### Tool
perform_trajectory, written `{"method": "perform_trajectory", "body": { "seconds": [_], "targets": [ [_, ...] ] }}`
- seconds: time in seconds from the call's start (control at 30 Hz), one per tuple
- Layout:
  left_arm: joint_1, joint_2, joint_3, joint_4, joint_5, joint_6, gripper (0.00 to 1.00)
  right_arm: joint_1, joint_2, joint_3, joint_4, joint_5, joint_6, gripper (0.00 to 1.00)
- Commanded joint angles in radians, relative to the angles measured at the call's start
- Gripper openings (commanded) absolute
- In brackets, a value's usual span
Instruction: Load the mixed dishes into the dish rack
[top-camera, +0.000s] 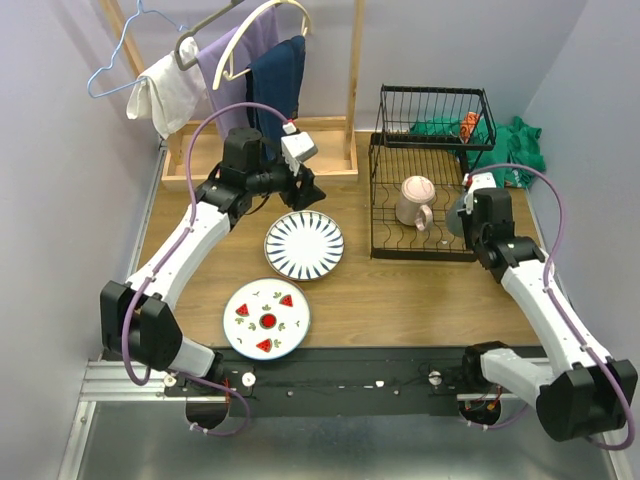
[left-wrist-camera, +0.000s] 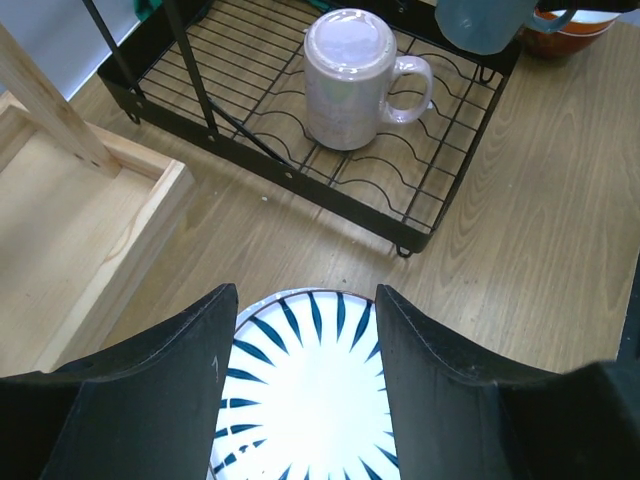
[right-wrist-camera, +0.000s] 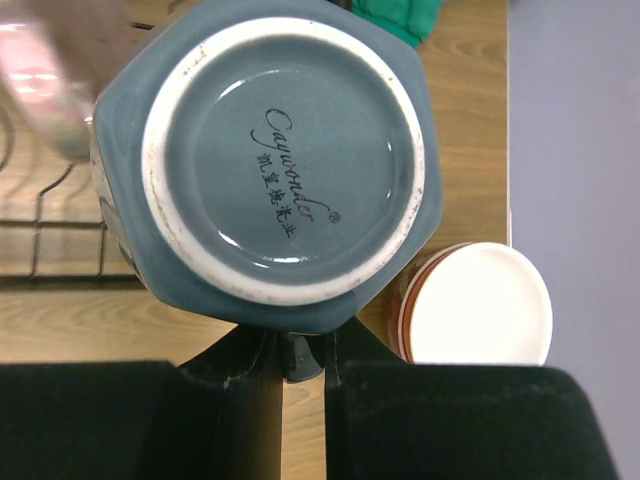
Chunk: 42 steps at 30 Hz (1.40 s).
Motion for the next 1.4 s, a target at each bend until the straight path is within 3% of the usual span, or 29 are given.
{"method": "perform_trajectory", "body": {
  "seconds": [0.0,0.17,0.5,0.97,1.03,1.07,1.17,1.37],
  "targets": [
    [-0.013,0.018,0.022,-0.031,-0.044,0.012,0.65,-0.008,0.065,-0.006,0.208,0.109,0.11,0.0],
    [-0.014,0.028,0.021,-0.044,-0.059,-0.005,0.64,-0.007,0.191,0.015,0.288,0.132,0.218,0.0],
    [-0.014,0.081,0.074,-0.112,-0.103,0.016,0.64,-0.007,0.346,-0.051,0.616,0.164,0.218,0.0],
    [-0.014,0.15,0.131,-0.143,-0.12,-0.007,0.63,-0.007,0.487,-0.04,0.696,0.134,0.221,0.01],
    [-0.014,0.157,0.134,-0.141,-0.12,-0.011,0.63,-0.008,0.495,-0.025,0.691,0.124,0.209,0.07],
    [-0.014,0.158,0.136,-0.137,-0.117,-0.013,0.63,-0.007,0.498,-0.02,0.688,0.121,0.209,0.21],
    [-0.014,0.166,0.137,-0.129,-0.108,-0.017,0.63,-0.007,0.503,-0.003,0.679,0.123,0.193,0.41],
    [-0.013,0.164,0.122,-0.092,-0.087,-0.014,0.63,-0.008,0.489,0.014,0.644,0.1,0.166,0.62]
  ]
}}
